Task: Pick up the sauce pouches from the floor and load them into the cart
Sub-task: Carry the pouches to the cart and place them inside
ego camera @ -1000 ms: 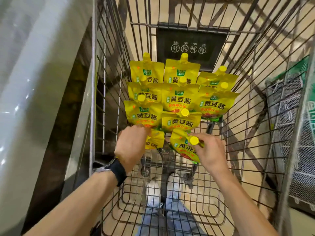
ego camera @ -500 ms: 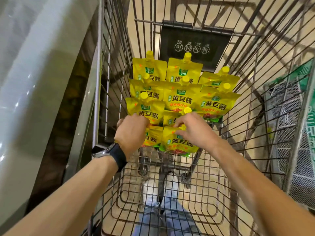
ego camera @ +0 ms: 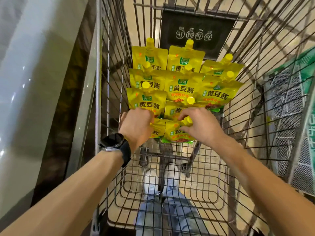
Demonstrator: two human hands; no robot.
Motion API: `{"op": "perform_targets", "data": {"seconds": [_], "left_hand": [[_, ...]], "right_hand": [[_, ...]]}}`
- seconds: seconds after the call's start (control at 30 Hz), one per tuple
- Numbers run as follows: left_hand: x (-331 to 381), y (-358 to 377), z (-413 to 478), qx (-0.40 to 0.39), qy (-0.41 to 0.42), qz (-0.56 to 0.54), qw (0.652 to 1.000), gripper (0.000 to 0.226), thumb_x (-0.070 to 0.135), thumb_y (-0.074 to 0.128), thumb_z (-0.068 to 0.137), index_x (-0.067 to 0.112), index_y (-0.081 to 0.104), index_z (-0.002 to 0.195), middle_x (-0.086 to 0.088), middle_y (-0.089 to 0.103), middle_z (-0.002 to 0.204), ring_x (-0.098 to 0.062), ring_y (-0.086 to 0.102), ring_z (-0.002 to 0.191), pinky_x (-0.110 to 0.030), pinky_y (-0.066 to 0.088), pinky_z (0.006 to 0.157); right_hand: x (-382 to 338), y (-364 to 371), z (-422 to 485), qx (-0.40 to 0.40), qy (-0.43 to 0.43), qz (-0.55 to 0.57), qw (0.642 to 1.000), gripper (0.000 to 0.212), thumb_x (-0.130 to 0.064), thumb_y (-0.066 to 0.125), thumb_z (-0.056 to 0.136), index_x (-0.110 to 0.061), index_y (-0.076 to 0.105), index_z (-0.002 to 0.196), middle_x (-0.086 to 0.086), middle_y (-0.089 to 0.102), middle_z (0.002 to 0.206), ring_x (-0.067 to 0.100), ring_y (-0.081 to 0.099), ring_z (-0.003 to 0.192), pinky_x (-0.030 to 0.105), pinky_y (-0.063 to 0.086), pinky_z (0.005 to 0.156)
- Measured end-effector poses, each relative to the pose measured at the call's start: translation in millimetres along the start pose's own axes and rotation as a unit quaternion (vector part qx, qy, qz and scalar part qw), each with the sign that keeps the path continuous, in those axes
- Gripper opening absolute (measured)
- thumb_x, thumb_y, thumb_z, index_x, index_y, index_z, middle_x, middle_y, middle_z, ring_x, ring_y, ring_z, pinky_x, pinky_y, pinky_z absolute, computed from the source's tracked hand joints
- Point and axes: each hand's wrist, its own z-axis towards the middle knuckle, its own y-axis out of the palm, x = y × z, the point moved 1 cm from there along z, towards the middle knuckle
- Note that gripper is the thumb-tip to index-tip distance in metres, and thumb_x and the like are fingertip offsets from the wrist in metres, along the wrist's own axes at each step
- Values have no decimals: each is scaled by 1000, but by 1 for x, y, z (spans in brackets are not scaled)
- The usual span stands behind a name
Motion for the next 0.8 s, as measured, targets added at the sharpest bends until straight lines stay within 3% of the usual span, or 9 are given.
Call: {"op": "perform_targets", "data": {"seconds": [0.17, 0.37, 0.63, 0.8], "left_hand": [[2, 1, -3, 12, 14, 20, 1000, 21, 23, 62, 94, 27, 70, 113, -2, 70, 113, -28, 65, 107, -41, 46, 96], [3, -2, -20, 4, 48, 3, 999, 37, 27, 61, 94, 17, 56, 128, -9, 65, 120, -31, 66, 104, -42, 55, 87], [36, -73, -86, 44, 127, 104, 985, 72, 56, 62, 86, 24, 36, 146, -7, 45, 141, -30, 50, 126, -45, 51, 90], [120, -139, -145, 98, 264, 160, 946, 83, 57, 63, 85, 28, 24, 153, -11, 30, 155, -34, 40, 137, -51, 45, 99]], "right_hand": [[7, 10, -16, 65, 34, -1, 997, 38, -26, 75, 82, -20, 63, 117, 2, 65, 122, 25, 60, 111, 34, 46, 86], [4, 13, -61, 126, 107, 37, 986, 89, -15, 79, 75, -19, 29, 149, 11, 32, 148, 32, 41, 133, 46, 43, 106], [-25, -49, -169, 113, 232, 13, 966, 89, -34, 78, 76, -23, 25, 147, 11, 25, 151, 34, 36, 136, 46, 48, 99], [-34, -114, -257, 173, 320, -42, 931, 87, -43, 76, 77, -22, 27, 146, 12, 28, 151, 33, 35, 138, 48, 43, 103]]}}
